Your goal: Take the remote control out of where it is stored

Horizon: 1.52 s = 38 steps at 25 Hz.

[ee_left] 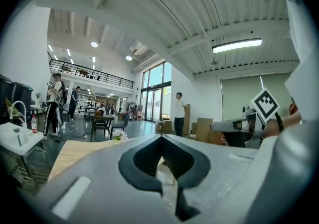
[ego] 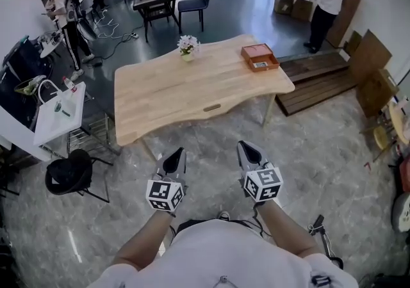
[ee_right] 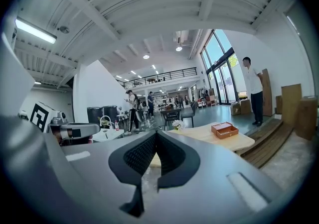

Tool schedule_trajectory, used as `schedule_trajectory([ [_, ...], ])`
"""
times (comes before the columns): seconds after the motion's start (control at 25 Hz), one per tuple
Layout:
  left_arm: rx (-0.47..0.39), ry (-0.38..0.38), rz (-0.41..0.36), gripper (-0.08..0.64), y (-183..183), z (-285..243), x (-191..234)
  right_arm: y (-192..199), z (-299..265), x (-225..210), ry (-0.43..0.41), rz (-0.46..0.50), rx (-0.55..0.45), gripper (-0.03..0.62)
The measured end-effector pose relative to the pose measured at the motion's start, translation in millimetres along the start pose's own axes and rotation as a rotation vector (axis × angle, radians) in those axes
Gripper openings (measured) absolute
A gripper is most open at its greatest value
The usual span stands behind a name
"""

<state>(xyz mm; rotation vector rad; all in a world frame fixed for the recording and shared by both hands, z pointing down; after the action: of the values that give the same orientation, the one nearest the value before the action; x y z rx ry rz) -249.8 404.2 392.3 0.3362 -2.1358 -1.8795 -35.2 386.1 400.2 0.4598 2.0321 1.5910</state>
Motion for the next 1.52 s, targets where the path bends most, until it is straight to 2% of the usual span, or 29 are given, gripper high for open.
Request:
schedule_trajectory([
  [0.4, 0.008, 0.035, -0.024, 0.002, 9, -48, -35, 13, 10, -63, 0.049, -0.023, 0.026, 0.028],
  [0.68, 0.012, 0.089, -0.017, 0.001, 12, -110, -38, 17, -17, -107, 0.088, -0.041, 0.041, 0.028],
  [0.92, 0.017, 0.136, -0.013, 0.002, 11, -198, -19, 8, -70, -156, 0.128, -0.044, 0.052, 0.028],
  [1.12, 0.015, 0.194, -0.015, 0.002, -8, -276, -10, -16, -115, -200, 0.167, -0.053, 0.055, 0.028],
  [1.52, 0.045, 0.313, 0.001, 0.002, -24, -415, 10, -58, -214, -277, 0.230, -0.058, 0.052, 0.028],
])
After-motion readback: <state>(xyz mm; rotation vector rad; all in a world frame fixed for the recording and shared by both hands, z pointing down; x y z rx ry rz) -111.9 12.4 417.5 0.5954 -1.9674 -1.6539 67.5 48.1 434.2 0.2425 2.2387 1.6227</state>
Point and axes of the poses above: the fingertips, and each gripper's own axes: z backward along the fingers, x to its left, y out of its underside, the point moved 3 cm from there along z, backward along the fingers, and after that the axes turned 7 degrees about -y, right-handed, at the moved point
